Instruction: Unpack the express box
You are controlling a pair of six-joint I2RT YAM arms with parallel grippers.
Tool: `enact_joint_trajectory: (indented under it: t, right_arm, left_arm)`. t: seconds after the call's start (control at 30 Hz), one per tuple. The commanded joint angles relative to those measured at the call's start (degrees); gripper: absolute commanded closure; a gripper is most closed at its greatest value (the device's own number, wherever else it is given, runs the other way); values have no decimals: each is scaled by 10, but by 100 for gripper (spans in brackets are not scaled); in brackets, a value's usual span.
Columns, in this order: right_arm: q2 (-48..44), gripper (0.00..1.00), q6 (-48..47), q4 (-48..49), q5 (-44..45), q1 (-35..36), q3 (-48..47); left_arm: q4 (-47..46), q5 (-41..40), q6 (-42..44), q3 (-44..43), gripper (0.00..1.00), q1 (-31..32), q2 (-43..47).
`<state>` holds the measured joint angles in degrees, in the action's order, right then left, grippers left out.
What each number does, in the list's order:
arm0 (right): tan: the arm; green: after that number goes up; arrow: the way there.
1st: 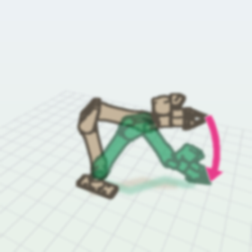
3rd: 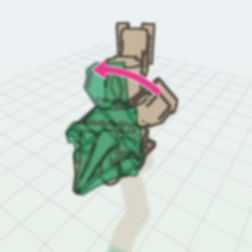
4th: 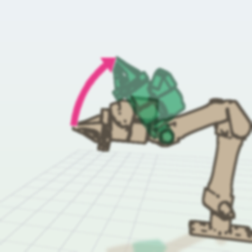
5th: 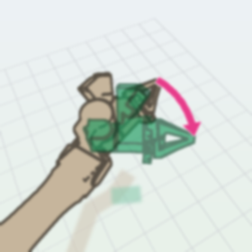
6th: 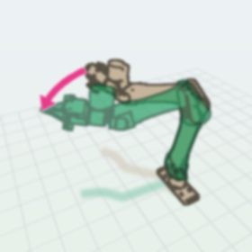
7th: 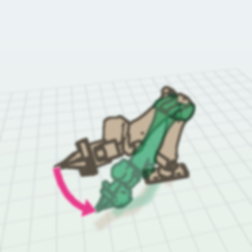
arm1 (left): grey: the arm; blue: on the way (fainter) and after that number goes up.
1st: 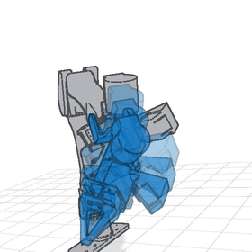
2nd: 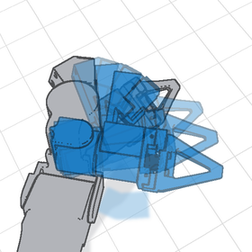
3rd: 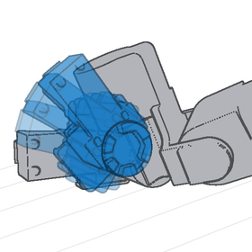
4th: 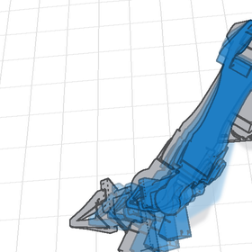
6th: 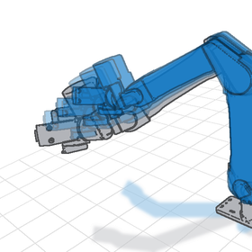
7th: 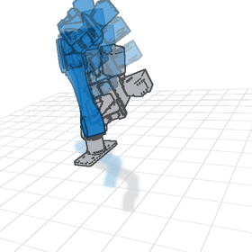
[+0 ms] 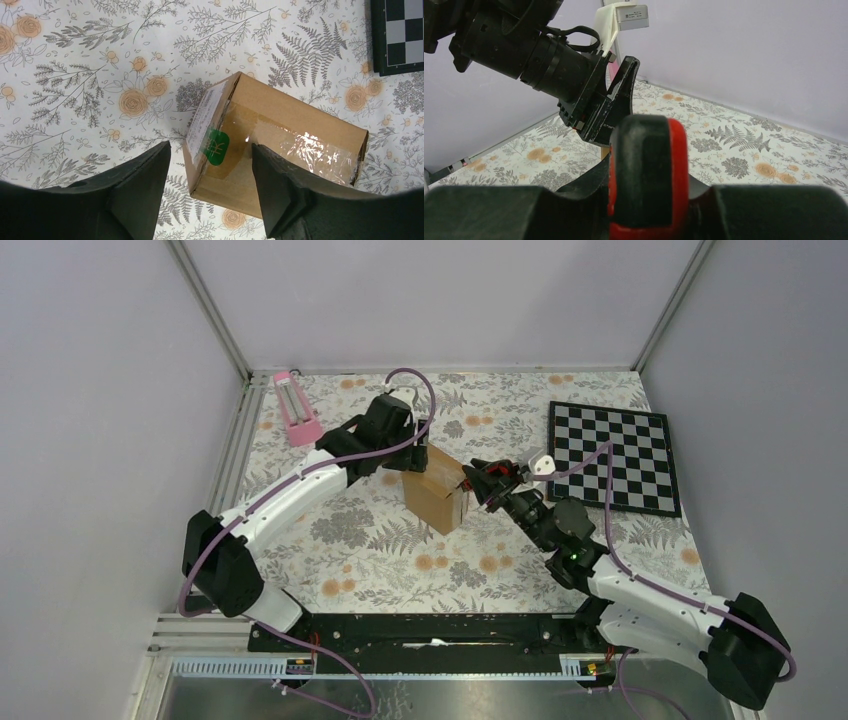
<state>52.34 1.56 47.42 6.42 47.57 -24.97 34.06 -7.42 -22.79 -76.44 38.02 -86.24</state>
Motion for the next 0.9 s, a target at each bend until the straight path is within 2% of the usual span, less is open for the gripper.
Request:
enact_joint_trajectory:
  t: [0.0,0.87]
  right_arm:
    - [13,100,-12,99,14,4,6]
    - [73,100,-65,161,26,4,18]
  left_arm:
    - [-4,-20,15,17,34,0,-5]
    - [-3,-9,21,28,36,-3,-1]
